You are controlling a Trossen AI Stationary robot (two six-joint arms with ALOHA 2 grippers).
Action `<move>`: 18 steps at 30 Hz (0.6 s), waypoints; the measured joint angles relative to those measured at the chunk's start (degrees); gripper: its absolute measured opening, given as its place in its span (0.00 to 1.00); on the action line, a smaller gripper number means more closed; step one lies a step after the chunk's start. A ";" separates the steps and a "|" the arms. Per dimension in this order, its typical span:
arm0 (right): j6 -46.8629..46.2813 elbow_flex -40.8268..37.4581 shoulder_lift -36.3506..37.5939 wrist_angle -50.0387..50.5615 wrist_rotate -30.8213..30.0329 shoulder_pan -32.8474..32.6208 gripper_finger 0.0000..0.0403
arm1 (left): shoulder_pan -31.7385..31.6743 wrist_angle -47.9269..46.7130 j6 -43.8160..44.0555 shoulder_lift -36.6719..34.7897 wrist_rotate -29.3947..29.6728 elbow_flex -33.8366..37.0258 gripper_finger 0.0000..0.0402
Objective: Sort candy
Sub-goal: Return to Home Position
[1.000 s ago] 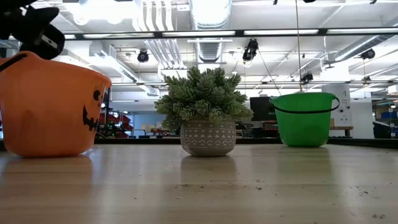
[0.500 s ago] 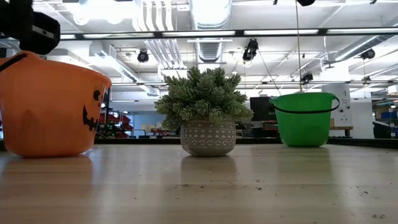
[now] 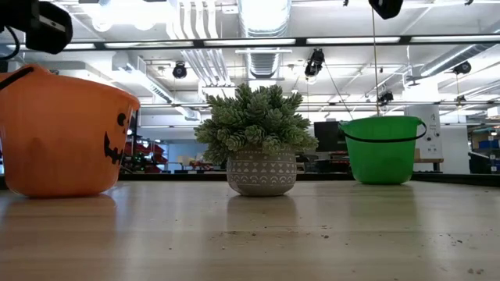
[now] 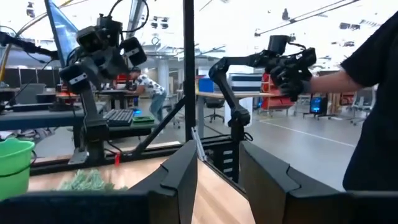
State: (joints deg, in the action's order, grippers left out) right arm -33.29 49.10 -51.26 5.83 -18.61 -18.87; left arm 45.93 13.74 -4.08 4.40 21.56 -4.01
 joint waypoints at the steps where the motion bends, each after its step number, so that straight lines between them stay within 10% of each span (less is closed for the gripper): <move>1: 0.89 -0.02 -0.23 -0.17 0.08 0.00 0.17 | -0.02 -0.90 0.07 -1.00 0.00 0.00 0.26; 18: 26.35 -0.52 -0.08 -5.33 9.29 -1.86 0.17 | -0.02 -5.25 6.58 -4.43 0.14 -0.04 0.26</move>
State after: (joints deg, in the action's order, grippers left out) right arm -6.94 48.58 -51.34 0.50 -9.32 -20.74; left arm 45.91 8.48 2.50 -0.03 21.70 -4.05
